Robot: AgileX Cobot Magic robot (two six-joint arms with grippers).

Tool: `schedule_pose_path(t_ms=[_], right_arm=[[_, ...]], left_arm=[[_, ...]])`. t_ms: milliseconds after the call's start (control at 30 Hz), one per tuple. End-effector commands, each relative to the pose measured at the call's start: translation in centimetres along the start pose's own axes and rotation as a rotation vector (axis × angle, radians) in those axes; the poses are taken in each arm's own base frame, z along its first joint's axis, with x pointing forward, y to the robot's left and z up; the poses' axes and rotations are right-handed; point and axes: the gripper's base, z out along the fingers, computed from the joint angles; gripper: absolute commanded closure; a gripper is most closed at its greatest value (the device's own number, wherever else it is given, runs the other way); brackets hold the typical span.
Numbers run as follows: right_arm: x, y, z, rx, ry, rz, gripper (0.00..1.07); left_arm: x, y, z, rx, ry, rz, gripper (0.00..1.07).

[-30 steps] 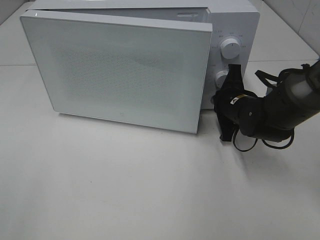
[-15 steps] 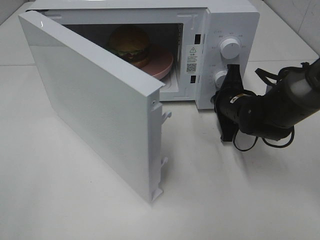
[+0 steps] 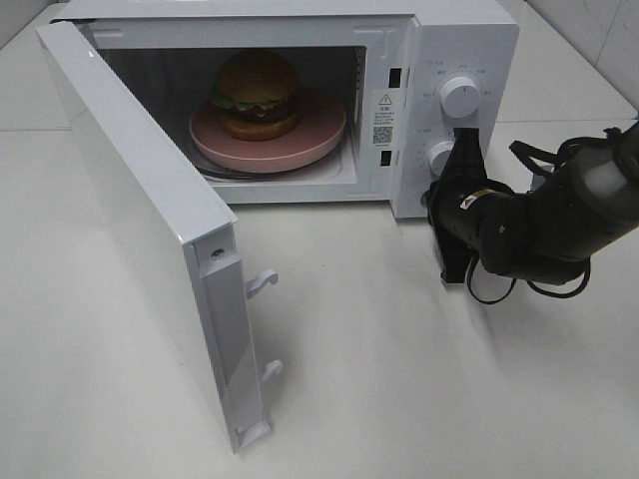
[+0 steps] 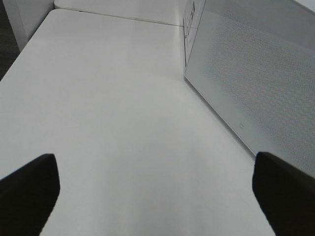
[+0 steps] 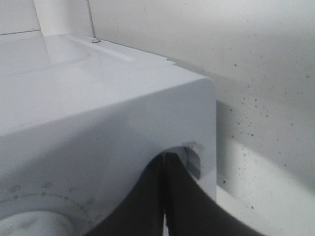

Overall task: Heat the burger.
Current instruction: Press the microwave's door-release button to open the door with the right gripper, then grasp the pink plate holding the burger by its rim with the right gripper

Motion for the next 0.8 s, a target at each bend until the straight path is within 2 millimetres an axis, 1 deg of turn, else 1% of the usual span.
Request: schedule_pose_path(t_ms=[33, 67, 133, 267, 300, 367, 400, 433, 500, 533, 600, 633, 667, 733, 767, 800], right_arm=[[0.4, 3.5, -1.3, -0.213, 0.053, -0.014, 1.07], [0.4, 3.5, -1.3, -0.213, 0.053, -0.014, 1.07], [0.4, 2.6, -1.8, -0.161, 0.082, -0.018, 1.07], [0.4, 1.9, -2.4, -0.117, 0.112, -0.016, 1.07], [0.5, 1.6, -2.6, -0.105, 0.136, -0.038, 1.07], [0.6, 1.5, -2.8, -0.103, 0.154, -0.056, 1.07], [0.8, 1.5, -3.2, -0.095, 0.184, -0.084, 1.07], [0.8, 1.5, -3.2, -0.095, 0.184, -0.084, 1.07], [0.8, 1.6, -4.1, -0.075, 0.208, -0.106, 1.07], [0.8, 1.6, -4.1, -0.075, 0.208, -0.106, 1.07], [0.7, 1.9, -5.1, -0.053, 0.224, -0.140, 1.07], [0.7, 1.9, -5.1, -0.053, 0.224, -0.140, 1.07], [0.7, 2.2, -5.7, -0.037, 0.236, -0.189, 1.07], [0.7, 2.3, -6.0, -0.032, 0.243, -0.216, 1.07], [0.8, 2.6, -6.5, -0.009, 0.268, -0.303, 1.07], [0.8, 2.6, -6.5, -0.009, 0.268, -0.303, 1.07]], left_arm=[[0.0, 0.0, 0.0, -0.005, -0.016, -0.001, 0.06], [0.0, 0.0, 0.0, -0.005, -0.016, -0.001, 0.06], [0.0, 0.0, 0.0, -0.005, -0.016, -0.001, 0.06], [0.0, 0.0, 0.0, -0.004, -0.016, -0.002, 0.06], [0.0, 0.0, 0.0, -0.004, -0.016, -0.002, 0.06], [0.0, 0.0, 0.0, -0.004, -0.016, -0.002, 0.06], [0.0, 0.0, 0.0, -0.004, -0.016, -0.002, 0.06], [0.0, 0.0, 0.0, -0.004, -0.016, -0.002, 0.06], [0.0, 0.0, 0.0, -0.004, -0.016, -0.002, 0.06], [0.0, 0.0, 0.0, -0.004, -0.016, -0.002, 0.06], [0.0, 0.0, 0.0, -0.004, -0.016, -0.002, 0.06], [0.0, 0.0, 0.0, -0.004, -0.016, -0.002, 0.06], [0.0, 0.0, 0.0, -0.004, -0.016, -0.002, 0.06], [0.0, 0.0, 0.0, -0.004, -0.016, -0.002, 0.06], [0.0, 0.0, 0.0, -0.004, -0.016, -0.002, 0.06], [0.0, 0.0, 0.0, -0.004, -0.016, -0.002, 0.06]])
